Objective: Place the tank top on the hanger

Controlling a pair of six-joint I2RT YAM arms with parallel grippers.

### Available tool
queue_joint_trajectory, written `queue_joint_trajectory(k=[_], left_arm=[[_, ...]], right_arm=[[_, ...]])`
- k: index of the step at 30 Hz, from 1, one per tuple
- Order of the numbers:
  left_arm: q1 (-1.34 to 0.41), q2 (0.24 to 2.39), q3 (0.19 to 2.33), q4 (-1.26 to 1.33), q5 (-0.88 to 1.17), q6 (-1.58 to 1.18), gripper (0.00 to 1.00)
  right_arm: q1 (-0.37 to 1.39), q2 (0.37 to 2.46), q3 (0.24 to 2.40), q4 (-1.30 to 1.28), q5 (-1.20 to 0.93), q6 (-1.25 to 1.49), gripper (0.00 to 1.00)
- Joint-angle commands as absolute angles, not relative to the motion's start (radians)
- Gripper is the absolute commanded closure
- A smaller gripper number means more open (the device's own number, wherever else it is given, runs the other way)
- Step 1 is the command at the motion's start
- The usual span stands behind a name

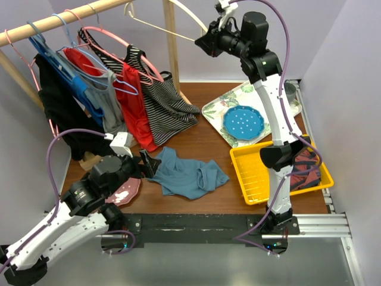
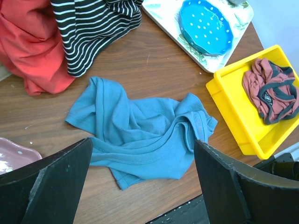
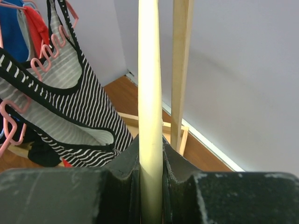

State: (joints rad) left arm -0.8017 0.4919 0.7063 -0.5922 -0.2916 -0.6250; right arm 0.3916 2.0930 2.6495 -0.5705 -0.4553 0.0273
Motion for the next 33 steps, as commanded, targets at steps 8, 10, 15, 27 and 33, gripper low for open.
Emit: queue_joint_trajectory(k=[8,10,15,27,33], left_arm=[[-0.802,0.448,0.753,-0.523,-0.262,-0.493,0.00],[-0.802,0.439,0.773,-0.515,-0.259,-0.431,0.00],[-0.802,0.442,0.814,-0.488,-0.209,-0.307,0.00],[-0.802,0.319,0.741,-0.353,-0.005,0.052,0.00],[-0.802,0.284,0.687,-0.293,0.051,0.158,0.00]], right_arm=[[0.364,1.901,2.608,-0.580,-0.494,-0.116,1.00],[0.357,1.862,2.547,-0.604,-0.497,-0.152,1.00],[0.344,1.702,2.369,-0.701,-0.566,-0.296,1.00],[0.209,1.220,1.806,-0.998,-0.434,-0.644,1.00],[0.172,1.026,1.631,-1.153,-0.434,-0.730,1.00]])
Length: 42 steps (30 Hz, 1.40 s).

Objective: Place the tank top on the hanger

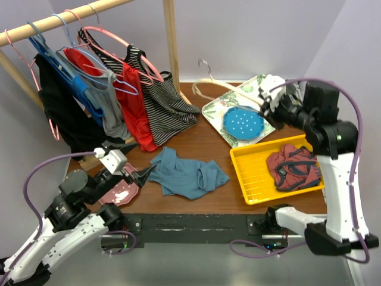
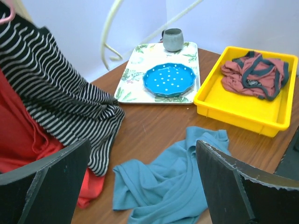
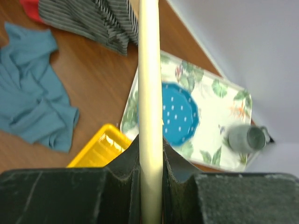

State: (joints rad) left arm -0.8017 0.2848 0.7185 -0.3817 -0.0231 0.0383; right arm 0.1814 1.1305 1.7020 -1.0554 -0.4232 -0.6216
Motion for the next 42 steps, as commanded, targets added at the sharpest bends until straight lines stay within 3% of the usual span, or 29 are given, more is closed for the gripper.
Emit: queue_joint_trajectory(k=[1,9,17,22,28,36,39,42], left_arm=[[-0.802,0.287,0.681,-0.282,0.066,0.175,0.00],[-0.802,0.396,0.640,-0.222,0.248,0.273,0.00],[-0.802,0.428,0.606,-0.155,0.285,0.299,0.01],[-0.804,0.414,0.594,-0.163,0.281,0.302,0.04],[-0.802,0.446,0.580,-0.164,0.313,0.308,0.15],[-0.802,0.483,0.583,-0.138,0.276,0.322,0.23],[-0.802,0.486,0.594,-0.159,0.294,0.316,0.35],[-0.802,0.486,0.604,-0.196,0.307,0.302,0.72]], right_arm=[[0.172,1.008,1.618,-1.213,-0.463,-0.779,1.00],[0.172,0.960,1.571,-1.413,-0.727,-0.986,1.00],[0.173,1.028,1.490,-1.491,-0.980,-1.176,1.00],[0.183,1.049,1.442,-1.491,-1.011,-1.221,1.00],[0.216,1.058,1.420,-1.491,-1.040,-1.229,1.00],[0.245,1.051,1.399,-1.491,-1.052,-1.233,1.00],[0.248,1.052,1.399,-1.491,-1.052,-1.235,1.00],[0.250,1.060,1.401,-1.491,-1.052,-1.238,1.00]])
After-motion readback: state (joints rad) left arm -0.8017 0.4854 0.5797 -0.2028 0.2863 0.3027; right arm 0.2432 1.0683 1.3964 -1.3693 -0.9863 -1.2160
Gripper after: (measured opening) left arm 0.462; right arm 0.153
